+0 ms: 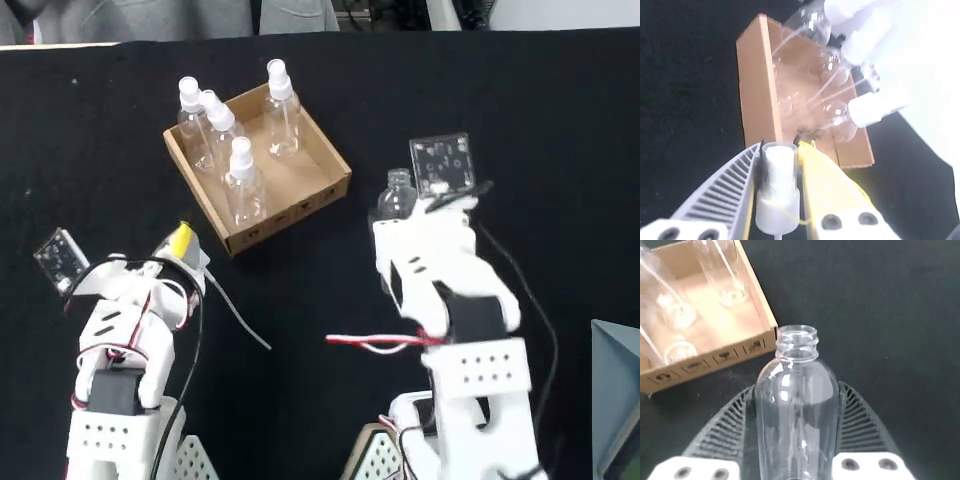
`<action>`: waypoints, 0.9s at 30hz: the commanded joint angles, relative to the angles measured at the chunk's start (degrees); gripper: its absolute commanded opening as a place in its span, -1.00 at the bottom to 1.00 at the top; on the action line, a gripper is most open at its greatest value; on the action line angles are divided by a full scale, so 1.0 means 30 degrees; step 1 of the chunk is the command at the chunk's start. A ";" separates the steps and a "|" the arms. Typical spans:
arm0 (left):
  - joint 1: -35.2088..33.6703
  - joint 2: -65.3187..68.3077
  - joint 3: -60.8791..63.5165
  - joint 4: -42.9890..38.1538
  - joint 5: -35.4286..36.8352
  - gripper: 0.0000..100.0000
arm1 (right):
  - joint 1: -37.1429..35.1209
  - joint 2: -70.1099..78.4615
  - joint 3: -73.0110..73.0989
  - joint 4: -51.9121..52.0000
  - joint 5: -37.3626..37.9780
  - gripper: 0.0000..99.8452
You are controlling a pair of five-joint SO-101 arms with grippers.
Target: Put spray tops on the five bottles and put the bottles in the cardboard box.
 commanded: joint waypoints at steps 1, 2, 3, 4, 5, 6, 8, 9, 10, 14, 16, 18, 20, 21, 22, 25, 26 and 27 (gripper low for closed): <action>-0.0337 -0.1465 -0.0454 0.1055 0.0147 -0.94 | -0.0615 -0.1978 0.0103 0.0029 0.0147 -0.81; -0.0190 -0.1758 -0.0542 0.1495 0.0147 -0.94 | -0.0615 -0.2154 0.0190 0.0029 0.0147 -0.81; -0.0132 -0.2110 -0.0659 0.1934 0.0147 -0.94 | -0.0615 -0.2212 0.0249 0.0029 0.0147 -0.81; -0.0132 -0.2520 -0.0777 0.2315 0.0147 -0.94 | -0.0645 -0.2242 0.0249 0.0029 0.0176 -0.81; -0.0161 -0.2901 -0.0864 0.2608 0.0147 -0.94 | -0.0703 -0.2242 0.0278 -0.0029 0.0176 -0.81; -0.0220 -0.3136 -0.0894 0.2725 0.0147 -0.94 | -0.0967 -0.2359 0.0337 -0.0117 0.0176 -0.81; -0.0249 -0.3194 -0.1128 0.2725 0.0147 -0.94 | -0.1495 -0.2418 0.0659 -0.0234 0.0176 -0.81; -0.0278 -0.3165 -0.1245 0.2725 0.0147 -0.94 | -0.1729 -0.2535 0.0806 -0.0234 0.0176 -0.81; -0.0278 -0.3106 -0.1333 0.2725 0.0147 -0.94 | -0.1905 -0.2740 0.0952 -0.0234 0.0205 -0.82; -0.0278 -0.3077 -0.2037 0.2725 0.0147 -0.94 | -0.2081 -0.4381 0.1626 -0.0234 0.0352 -0.82; -0.0220 -0.3077 -0.2476 0.2725 0.0147 -0.94 | -0.2081 -0.5289 0.2066 -0.0234 0.0908 -0.82; -0.0132 -0.3077 -0.2916 0.2696 0.0147 -0.94 | -0.2315 -0.5846 0.2447 -0.0527 0.1055 -0.82; -0.0132 -0.3077 -0.3473 0.2696 0.0147 -0.94 | -0.2725 -0.6168 0.2886 -0.0791 0.1114 -0.82; -0.0132 -0.3077 -0.3766 0.2696 0.0147 -0.94 | -0.2872 -0.6227 0.3004 -0.0850 0.1114 -0.82; -0.0161 -0.3077 -0.4088 0.2696 0.0147 -0.94 | -0.3048 -0.6227 0.3092 -0.0938 0.1114 -0.82; -0.0249 -0.3077 -0.5084 0.2696 0.0176 -0.94 | -0.3458 -0.6227 0.3297 -0.1055 0.1495 -0.82; -0.0249 -0.3077 -0.5377 0.2696 0.0293 -0.94 | -0.3634 -0.6344 0.3414 -0.1055 0.1788 -0.82; -0.0308 -0.3077 -0.5641 0.2696 0.0645 -0.94 | -0.3839 -0.6374 0.3502 -0.1055 0.1963 -0.82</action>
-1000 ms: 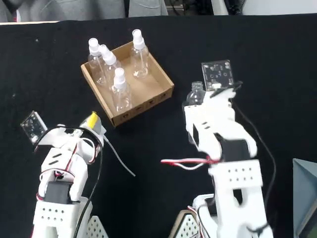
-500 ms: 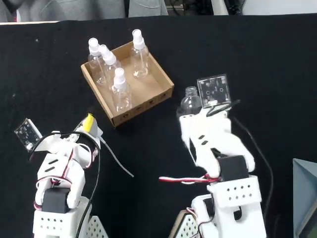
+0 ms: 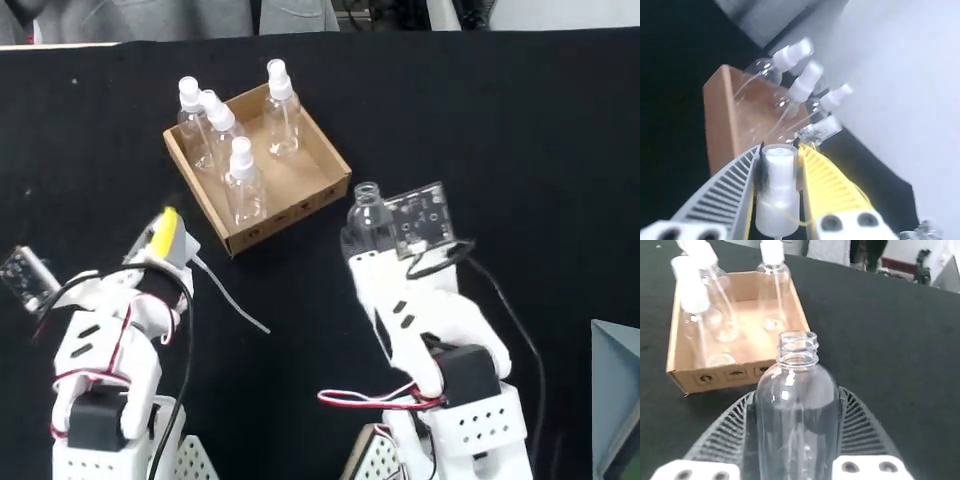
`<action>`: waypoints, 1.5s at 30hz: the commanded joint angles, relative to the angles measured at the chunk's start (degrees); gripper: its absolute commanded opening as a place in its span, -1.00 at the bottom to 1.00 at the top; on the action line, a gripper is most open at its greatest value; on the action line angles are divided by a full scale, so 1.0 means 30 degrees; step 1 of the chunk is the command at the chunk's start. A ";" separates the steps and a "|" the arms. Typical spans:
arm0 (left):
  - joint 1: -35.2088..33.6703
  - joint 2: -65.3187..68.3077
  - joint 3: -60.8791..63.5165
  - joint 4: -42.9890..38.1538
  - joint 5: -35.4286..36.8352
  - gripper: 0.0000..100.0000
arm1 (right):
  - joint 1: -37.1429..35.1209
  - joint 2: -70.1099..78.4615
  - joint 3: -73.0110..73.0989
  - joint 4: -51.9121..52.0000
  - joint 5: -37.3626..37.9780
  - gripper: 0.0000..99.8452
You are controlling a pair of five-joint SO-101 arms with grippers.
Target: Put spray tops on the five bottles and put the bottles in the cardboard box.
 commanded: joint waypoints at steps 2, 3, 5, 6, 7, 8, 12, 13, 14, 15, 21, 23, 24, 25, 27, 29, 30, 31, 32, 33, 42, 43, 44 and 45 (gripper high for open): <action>-0.0190 -0.0264 -0.2740 0.0000 0.1201 -0.94 | -0.1201 -0.0571 0.0132 -0.0615 0.0733 -0.82; -0.0190 -0.0264 -0.2945 0.0000 0.1348 -0.94 | -0.1377 -0.0571 0.0190 -0.0703 0.0733 -0.82; -0.0190 -0.0264 -0.3385 0.0000 0.1524 -0.94 | -0.1553 -0.0571 0.0366 -0.0850 0.0733 -0.82; -0.0190 -0.0264 -0.3560 0.0000 0.1700 -0.94 | -0.1553 -0.0571 0.0484 -0.0967 0.0762 -0.82; -0.0220 -0.0264 -0.3736 0.0000 0.1846 -0.94 | -0.1582 -0.0571 0.0630 -0.1201 0.0938 -0.82; -0.0220 -0.0264 -0.3883 0.0000 0.1875 -0.94 | -0.1670 -0.0571 0.0806 -0.1436 0.1260 -0.82; -0.0220 -0.0264 -0.4440 0.0000 0.1875 -0.94 | -0.2491 -0.0601 0.1626 -0.2168 0.2432 -0.82; -0.0220 -0.0264 -0.4557 0.0000 0.1875 -0.94 | -0.2725 -0.0601 0.1744 -0.2227 0.2579 -0.82; -0.0249 -0.0264 -0.4674 0.0000 0.1875 -0.94 | -0.2901 -0.0601 0.1773 -0.2198 0.2637 -0.82; -0.0249 -0.0264 -0.4733 0.0000 0.1875 -0.94 | -0.3018 -0.0601 0.1802 -0.2198 0.2608 -0.82; -0.1919 -0.0264 -0.4879 0.0000 0.3399 -0.94 | -0.3136 -0.0601 0.1802 -0.2198 0.2637 -0.82; -0.2857 -0.0264 -0.4791 0.0000 0.3897 -0.94 | -0.3165 -0.0601 0.1802 -0.2198 0.2813 -0.82; -0.3179 -0.0264 -0.4762 0.0000 0.4044 -0.94 | -0.3311 -0.0601 0.1832 -0.2198 0.3136 -0.82; -0.3355 -0.0264 -0.4703 0.0000 0.4073 -0.94 | -0.3575 -0.0601 0.1861 -0.2139 0.3487 -0.82; -0.3736 -0.0264 -0.4674 0.0029 0.4161 -0.94 | -0.4161 -0.0601 0.2154 -0.2168 0.3985 -0.82; -0.4147 -0.0264 -0.4527 0.0029 0.4161 -0.94 | -0.4718 -0.0601 0.2388 -0.2198 0.4396 -0.82; -0.4410 -0.0264 -0.4440 0.0029 0.4161 -0.94 | -0.4952 -0.0601 0.2447 -0.2198 0.4542 -0.82; -0.4615 -0.0264 -0.4381 0.0029 0.4190 -0.94 | -0.5158 -0.0601 0.2447 -0.2168 0.4659 -0.82; -0.4762 -0.0264 -0.4352 0.0029 0.4190 -0.94 | -0.5304 -0.0601 0.2447 -0.2110 0.4659 -0.82; -0.4967 -0.0264 -0.4352 0.0088 0.4190 -0.94 | -0.5421 -0.0601 0.2447 -0.2110 0.4659 -0.82; -0.6344 -0.0264 -0.4352 0.0147 0.5216 -0.94 | -0.7092 -0.0601 0.3414 -0.2198 0.6535 -0.82; -0.6344 -0.0264 -0.4264 0.0176 0.5216 -0.94 | -0.7267 -0.0601 0.3473 -0.2198 0.6623 -0.82; -0.6344 -0.0264 -0.4029 0.0088 0.5216 -0.94 | -0.7385 -0.0601 0.3502 -0.2198 0.6623 -0.82; -0.6256 -0.0264 -0.3824 0.0059 0.5216 -0.94 | -0.7502 -0.0601 0.3531 -0.2198 0.6623 -0.82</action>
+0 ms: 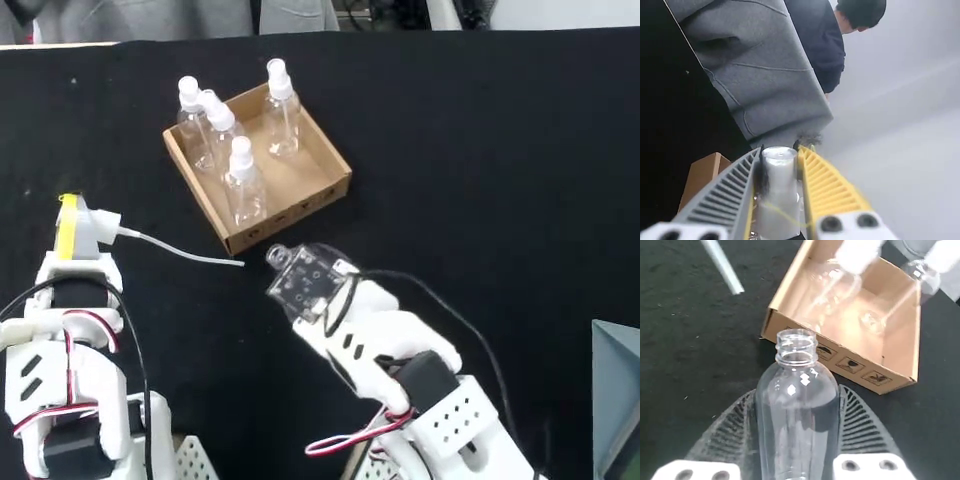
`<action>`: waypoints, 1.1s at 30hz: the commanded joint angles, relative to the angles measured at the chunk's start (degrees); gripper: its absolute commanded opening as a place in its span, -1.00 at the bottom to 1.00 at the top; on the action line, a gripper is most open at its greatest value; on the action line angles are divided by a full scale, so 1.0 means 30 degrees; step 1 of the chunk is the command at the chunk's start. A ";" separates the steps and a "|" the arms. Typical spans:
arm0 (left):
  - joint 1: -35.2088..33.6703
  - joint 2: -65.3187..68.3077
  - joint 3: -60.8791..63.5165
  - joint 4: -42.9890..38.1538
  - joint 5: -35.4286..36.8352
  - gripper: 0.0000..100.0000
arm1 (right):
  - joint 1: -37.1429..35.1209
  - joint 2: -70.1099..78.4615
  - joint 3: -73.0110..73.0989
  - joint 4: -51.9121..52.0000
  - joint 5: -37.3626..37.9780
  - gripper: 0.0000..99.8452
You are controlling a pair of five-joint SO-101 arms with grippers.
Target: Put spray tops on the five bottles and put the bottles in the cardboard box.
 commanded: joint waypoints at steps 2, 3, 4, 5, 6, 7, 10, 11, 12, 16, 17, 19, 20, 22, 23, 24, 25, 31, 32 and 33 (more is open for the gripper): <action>-0.0044 0.0000 0.0190 0.0029 0.0234 -0.94 | -0.0967 -0.0542 -0.0044 -0.0557 0.0293 -0.82; -0.0015 0.0000 0.0337 0.0029 0.0234 -0.94 | -0.1084 -0.0542 -0.0015 -0.0557 0.0293 -0.82; -0.0015 0.0000 0.0396 0.0029 0.0234 -0.94 | -0.1201 -0.0542 0.0044 -0.0557 0.0322 -0.82; -0.0015 0.0000 0.0425 0.0029 0.0234 -0.94 | -0.1319 -0.0542 0.0073 -0.0557 0.0352 -0.82; -0.0015 0.0000 0.0425 0.0029 0.0234 -0.94 | -0.1465 -0.0542 0.0103 -0.0557 0.0352 -0.82; 0.0015 0.0000 0.0425 0.0029 0.0234 -0.94 | -0.1524 -0.0542 0.0161 -0.0557 0.0352 -0.82; 0.0601 0.0000 0.0454 0.0088 0.0234 -0.94 | -0.1700 -0.0542 0.0161 -0.0527 0.1055 -0.82; 0.0835 0.0000 0.0454 0.0147 0.0205 -0.94 | -0.1758 -0.0542 0.0220 -0.0527 0.1201 -0.82; 0.1011 0.0000 0.0454 0.0147 0.0176 -0.94 | -0.1758 -0.0542 0.0337 -0.0557 0.1260 -0.82; 0.1128 0.0000 0.0484 0.0176 0.0176 -0.94 | -0.1758 -0.0542 0.0396 -0.0586 0.1260 -0.82; 0.1128 0.0000 0.0513 0.0176 0.0176 -0.94 | -0.1758 -0.0542 0.0396 -0.0586 0.1260 -0.82; 0.1128 0.0000 0.0718 0.0147 0.0176 -0.94 | -0.1788 -0.0542 0.0396 -0.0586 0.1260 -0.82; 0.1128 0.0000 0.0806 0.0117 0.0176 -0.94 | -0.1788 -0.0542 0.0396 -0.0586 0.1260 -0.82; 0.1158 0.0000 0.0923 0.0147 0.0176 -0.94 | -0.1788 -0.0542 0.0396 -0.0586 0.1260 -0.82; 0.1158 0.0000 0.1099 0.0059 0.0176 -0.94 | -0.1788 -0.0542 0.0396 -0.0586 0.1260 -0.82; 0.1158 0.0000 0.1216 0.0029 0.0176 -0.94 | -0.1788 -0.0542 0.0396 -0.0586 0.1260 -0.82; 0.1245 0.0000 0.1333 0.0029 0.0176 -0.94 | -0.1788 -0.0542 0.0396 -0.0586 0.1260 -0.82; 0.2799 0.0000 0.1802 0.0029 0.0117 -0.94 | -0.1788 -0.0542 0.0425 -0.0586 0.1260 -0.82; 0.2857 0.0000 0.1832 0.0029 0.0117 -0.94 | -0.1788 -0.0542 0.0425 -0.0586 0.1231 -0.82; 0.2916 0.0000 0.1832 0.0029 0.0117 -0.94 | -0.1788 -0.0542 0.0425 -0.0586 0.1201 -0.82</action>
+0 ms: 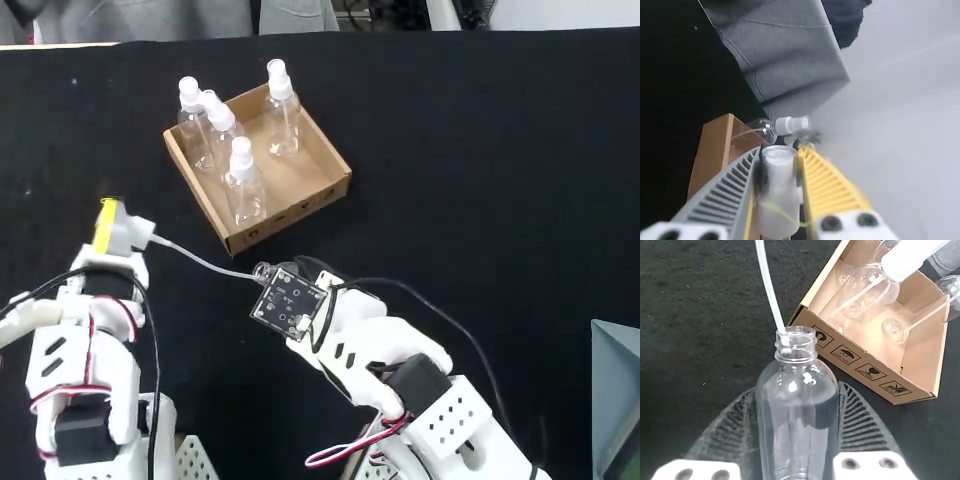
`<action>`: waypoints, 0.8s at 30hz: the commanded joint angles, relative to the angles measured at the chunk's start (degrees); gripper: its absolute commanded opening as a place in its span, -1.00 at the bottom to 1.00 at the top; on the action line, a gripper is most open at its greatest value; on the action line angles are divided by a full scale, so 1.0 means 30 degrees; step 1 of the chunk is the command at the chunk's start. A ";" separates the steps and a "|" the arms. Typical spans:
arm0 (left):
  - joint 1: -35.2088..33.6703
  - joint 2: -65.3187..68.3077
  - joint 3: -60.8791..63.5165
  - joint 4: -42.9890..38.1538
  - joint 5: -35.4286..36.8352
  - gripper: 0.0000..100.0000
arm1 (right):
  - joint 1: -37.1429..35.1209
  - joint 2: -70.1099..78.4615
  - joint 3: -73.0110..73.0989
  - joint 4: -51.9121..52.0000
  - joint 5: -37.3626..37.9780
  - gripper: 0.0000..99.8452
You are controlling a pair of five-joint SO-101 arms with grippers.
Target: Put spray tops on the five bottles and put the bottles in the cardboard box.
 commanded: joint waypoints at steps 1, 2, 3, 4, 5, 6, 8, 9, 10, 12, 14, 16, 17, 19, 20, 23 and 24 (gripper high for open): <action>0.0630 0.0000 -0.0278 0.0029 0.0029 -0.94 | -0.0557 -0.0542 -0.0190 -0.0557 0.0088 -0.82; 0.0630 0.0000 -0.0278 0.0088 0.0029 -0.94 | -0.0557 -0.0542 -0.0190 -0.0557 0.0059 -0.82; 0.0630 0.0000 -0.0249 0.0117 0.0029 -0.94 | -0.0557 -0.0542 -0.0190 -0.0557 0.0000 -0.82; 0.0630 0.0000 -0.0220 0.0147 0.0029 -0.94 | -0.0557 -0.0542 -0.0190 -0.0557 0.0000 -0.82; 0.0630 0.0000 -0.0015 0.0029 0.0029 -0.94 | -0.0557 -0.0542 -0.0190 -0.0557 -0.0029 -0.82; 0.0659 0.0000 0.0103 0.0000 0.0029 -0.94 | -0.0557 -0.0542 -0.0190 -0.0557 -0.0029 -0.82; 0.0659 0.0000 0.0366 0.0000 0.0029 -0.94 | -0.0557 -0.0542 -0.0190 -0.0557 -0.0029 -0.82; 0.0659 0.0000 0.0396 0.0000 0.0029 -0.94 | -0.0557 -0.0542 -0.0190 -0.0557 -0.0029 -0.82; 0.0659 0.0000 0.0425 0.0000 0.0029 -0.94 | -0.0557 -0.0542 -0.0190 -0.0557 -0.0029 -0.82; 0.0864 0.0000 0.0425 0.0000 0.0029 -0.94 | -0.0557 -0.0542 -0.0220 -0.0557 -0.0029 -0.82; 0.1656 0.0000 0.0484 0.0000 0.0000 -0.94 | -0.0557 -0.0542 -0.0220 -0.0557 -0.0059 -0.82; 0.2418 0.0000 0.0747 -0.0059 -0.0322 -0.94 | -0.0557 -0.0542 -0.0220 -0.0557 -0.0059 -0.82; 0.2769 0.0000 0.0923 -0.0293 -0.0674 -0.94 | -0.0557 -0.0542 -0.0220 -0.0557 -0.0059 -0.82; 0.3355 0.0000 0.1451 -0.0762 -0.1055 -0.94 | -0.0557 -0.0542 -0.0220 -0.0557 -0.0059 -0.82; 0.3619 0.0000 0.1744 -0.0996 -0.1172 -0.94 | -0.0557 -0.0542 -0.0220 -0.0557 -0.0059 -0.82; 0.4381 0.0000 0.2330 -0.1524 -0.1172 -0.94 | -0.0557 -0.0542 -0.0249 -0.0557 -0.0059 -0.82; 0.4615 0.0000 0.2418 -0.1582 -0.1172 -0.94 | -0.0557 -0.0542 -0.0249 -0.0557 -0.0059 -0.82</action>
